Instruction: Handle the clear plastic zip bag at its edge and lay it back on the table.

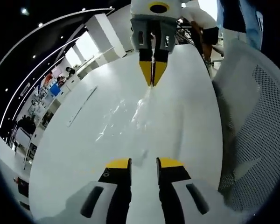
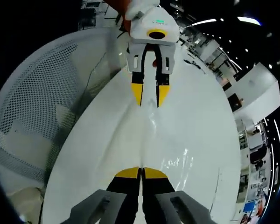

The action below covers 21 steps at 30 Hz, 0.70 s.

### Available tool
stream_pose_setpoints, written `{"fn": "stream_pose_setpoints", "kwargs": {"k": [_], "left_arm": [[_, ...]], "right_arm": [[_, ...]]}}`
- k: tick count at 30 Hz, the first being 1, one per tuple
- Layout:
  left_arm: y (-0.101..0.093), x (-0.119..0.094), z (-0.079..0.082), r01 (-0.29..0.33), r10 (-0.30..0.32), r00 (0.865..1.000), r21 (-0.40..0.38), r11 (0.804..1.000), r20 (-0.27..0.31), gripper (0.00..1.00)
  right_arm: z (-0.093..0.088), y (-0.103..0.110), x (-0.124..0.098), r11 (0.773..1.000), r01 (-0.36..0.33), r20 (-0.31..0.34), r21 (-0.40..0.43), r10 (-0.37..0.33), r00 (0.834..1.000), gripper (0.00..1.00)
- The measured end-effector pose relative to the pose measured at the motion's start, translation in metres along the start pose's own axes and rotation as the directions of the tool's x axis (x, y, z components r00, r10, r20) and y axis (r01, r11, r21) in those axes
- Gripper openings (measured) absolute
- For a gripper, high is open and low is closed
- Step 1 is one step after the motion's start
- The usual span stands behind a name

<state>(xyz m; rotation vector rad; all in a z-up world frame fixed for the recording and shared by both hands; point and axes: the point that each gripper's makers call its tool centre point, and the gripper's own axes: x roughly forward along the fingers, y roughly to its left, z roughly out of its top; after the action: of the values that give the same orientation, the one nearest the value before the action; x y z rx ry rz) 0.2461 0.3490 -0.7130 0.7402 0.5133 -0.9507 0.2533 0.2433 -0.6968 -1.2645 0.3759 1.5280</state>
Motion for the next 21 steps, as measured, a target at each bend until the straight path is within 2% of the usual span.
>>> {"fn": "stream_pose_setpoints", "kwargs": {"k": [3, 10, 21], "left_arm": [[0.0014, -0.0001, 0.0002, -0.001, 0.001, 1.0, 0.013, 1.0, 0.0, 0.11], [-0.0007, -0.0019, 0.0018, 0.018, -0.018, 1.0, -0.015, 1.0, 0.0, 0.02], [-0.0071, -0.003, 0.0054, 0.056, -0.056, 0.998, -0.01, 0.998, 0.006, 0.0]], "right_arm": [[0.0005, 0.0003, -0.0003, 1.0, 0.001, 0.003, 0.0, -0.001, 1.0, 0.0], [-0.0003, 0.0036, -0.0013, 1.0, -0.011, 0.005, 0.024, 0.011, 1.0, 0.0], [-0.0036, 0.0077, -0.0022, 0.994, -0.023, 0.011, 0.105, 0.022, 1.0, 0.0]]}}
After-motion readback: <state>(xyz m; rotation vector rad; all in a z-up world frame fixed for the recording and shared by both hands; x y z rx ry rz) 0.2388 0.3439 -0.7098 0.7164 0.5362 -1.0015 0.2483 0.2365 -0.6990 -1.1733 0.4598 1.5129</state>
